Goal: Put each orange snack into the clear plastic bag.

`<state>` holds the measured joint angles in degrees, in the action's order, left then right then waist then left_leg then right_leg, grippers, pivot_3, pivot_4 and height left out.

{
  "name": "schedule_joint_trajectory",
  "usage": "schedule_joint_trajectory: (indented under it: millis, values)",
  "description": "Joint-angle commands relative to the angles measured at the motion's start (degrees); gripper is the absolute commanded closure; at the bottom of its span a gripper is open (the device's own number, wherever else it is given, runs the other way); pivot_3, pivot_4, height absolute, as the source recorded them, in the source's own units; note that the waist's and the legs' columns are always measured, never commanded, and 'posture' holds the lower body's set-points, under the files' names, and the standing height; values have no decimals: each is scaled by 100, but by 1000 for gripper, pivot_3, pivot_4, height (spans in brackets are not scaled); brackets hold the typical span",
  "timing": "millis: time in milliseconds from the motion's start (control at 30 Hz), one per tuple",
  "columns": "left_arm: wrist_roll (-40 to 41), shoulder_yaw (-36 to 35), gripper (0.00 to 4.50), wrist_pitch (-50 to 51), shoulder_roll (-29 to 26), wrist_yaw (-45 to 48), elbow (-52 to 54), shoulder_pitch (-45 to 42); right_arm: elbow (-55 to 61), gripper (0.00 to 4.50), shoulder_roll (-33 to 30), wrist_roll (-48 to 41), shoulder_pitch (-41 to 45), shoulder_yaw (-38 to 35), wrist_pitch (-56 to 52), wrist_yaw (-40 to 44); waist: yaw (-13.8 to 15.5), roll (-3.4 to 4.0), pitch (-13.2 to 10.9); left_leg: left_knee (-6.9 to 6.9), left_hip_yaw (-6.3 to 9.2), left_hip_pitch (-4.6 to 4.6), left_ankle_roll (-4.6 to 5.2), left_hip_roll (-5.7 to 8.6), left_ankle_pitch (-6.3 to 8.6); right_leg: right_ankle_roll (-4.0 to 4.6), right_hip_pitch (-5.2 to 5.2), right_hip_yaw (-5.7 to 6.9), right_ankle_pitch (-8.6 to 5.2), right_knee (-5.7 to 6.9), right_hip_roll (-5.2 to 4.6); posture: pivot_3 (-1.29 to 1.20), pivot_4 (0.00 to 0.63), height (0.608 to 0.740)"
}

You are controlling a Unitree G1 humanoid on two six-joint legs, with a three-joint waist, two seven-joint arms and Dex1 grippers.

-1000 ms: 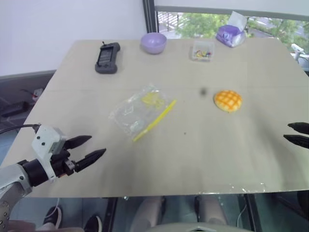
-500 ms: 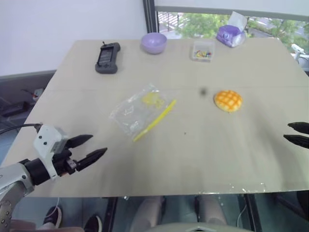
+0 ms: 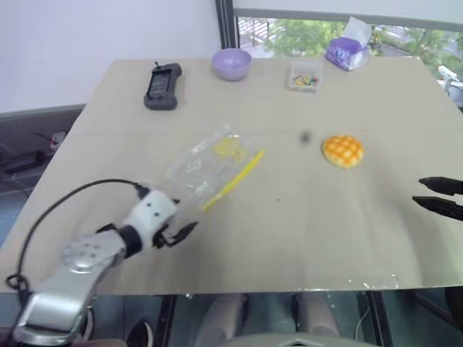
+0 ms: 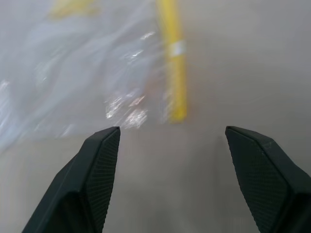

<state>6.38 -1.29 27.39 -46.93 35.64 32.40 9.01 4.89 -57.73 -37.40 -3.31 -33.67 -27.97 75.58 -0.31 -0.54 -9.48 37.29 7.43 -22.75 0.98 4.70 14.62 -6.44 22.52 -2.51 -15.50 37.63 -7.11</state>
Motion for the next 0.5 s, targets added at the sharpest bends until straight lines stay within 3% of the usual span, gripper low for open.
schedule_joint_trajectory:
  millis: [33, 267, 500]
  values:
    - [-626, 3, 830, -547, -104, -267, -289, -150, 216, 2061, 14, -142, 3, -118, -42, -71, -4, 2, 1, -2, 0, 0, 0, -1, 0, 0, 3, -1, 0, 1, 0, 0, 150, 740]
    - [-1371, -163, 830, -1809, -389, -510, -1539, -296, 281, 2061, 52, -133, 0, -73, -36, -231, -3, 6, 3, -4, 1, 3, 1, -1, 0, 0, 4, 1, 0, 5, 1, 0, 150, 740]
    - [-2382, 702, 830, -3311, -196, -844, -2958, -1281, 280, 2061, 8, -161, 118, -21, -60, -268, 12, 19, 12, -3, 2, 14, 1, 2, -1, -2, -5, 3, 1, 12, 1, 0, 150, 740]
